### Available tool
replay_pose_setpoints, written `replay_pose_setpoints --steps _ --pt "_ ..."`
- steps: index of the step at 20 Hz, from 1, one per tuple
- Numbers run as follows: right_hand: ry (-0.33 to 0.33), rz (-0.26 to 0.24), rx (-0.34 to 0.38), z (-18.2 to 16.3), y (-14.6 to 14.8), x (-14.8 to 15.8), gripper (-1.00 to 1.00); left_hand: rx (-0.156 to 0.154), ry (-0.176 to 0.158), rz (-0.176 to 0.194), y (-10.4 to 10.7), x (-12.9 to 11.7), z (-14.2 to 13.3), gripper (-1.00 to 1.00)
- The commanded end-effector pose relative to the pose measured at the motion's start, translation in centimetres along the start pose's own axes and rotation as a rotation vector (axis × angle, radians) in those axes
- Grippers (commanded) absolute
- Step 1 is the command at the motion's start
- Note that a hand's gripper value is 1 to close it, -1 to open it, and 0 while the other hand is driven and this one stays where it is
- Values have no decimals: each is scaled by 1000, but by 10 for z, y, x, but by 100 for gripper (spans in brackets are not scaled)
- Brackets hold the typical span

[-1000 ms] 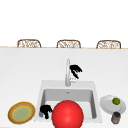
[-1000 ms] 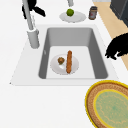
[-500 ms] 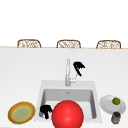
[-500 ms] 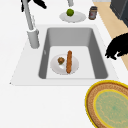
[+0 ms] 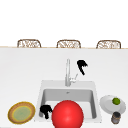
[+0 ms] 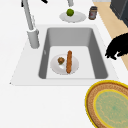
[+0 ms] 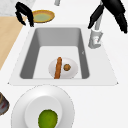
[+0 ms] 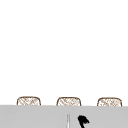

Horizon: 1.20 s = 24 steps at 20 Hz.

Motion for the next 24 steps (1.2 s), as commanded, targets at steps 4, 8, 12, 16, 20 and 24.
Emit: replay_pose_setpoints --steps 4,8,12,16,20,24 --pt "-105 -35 -1 17 26 -25 -100 0 0 0 0 0 0 0" --pt "-159 -48 -13 26 42 -39 -100 0 0 0 0 0 0 0" --pt "-154 -66 -30 42 63 -55 -100 0 0 0 0 0 0 0" --pt "-168 -61 -31 62 87 -62 -100 0 0 0 0 0 0 0" --pt "-161 -47 -28 80 112 -67 -100 0 0 0 0 0 0 0" --pt "-159 -44 -30 99 138 -73 -100 0 0 0 0 0 0 0"
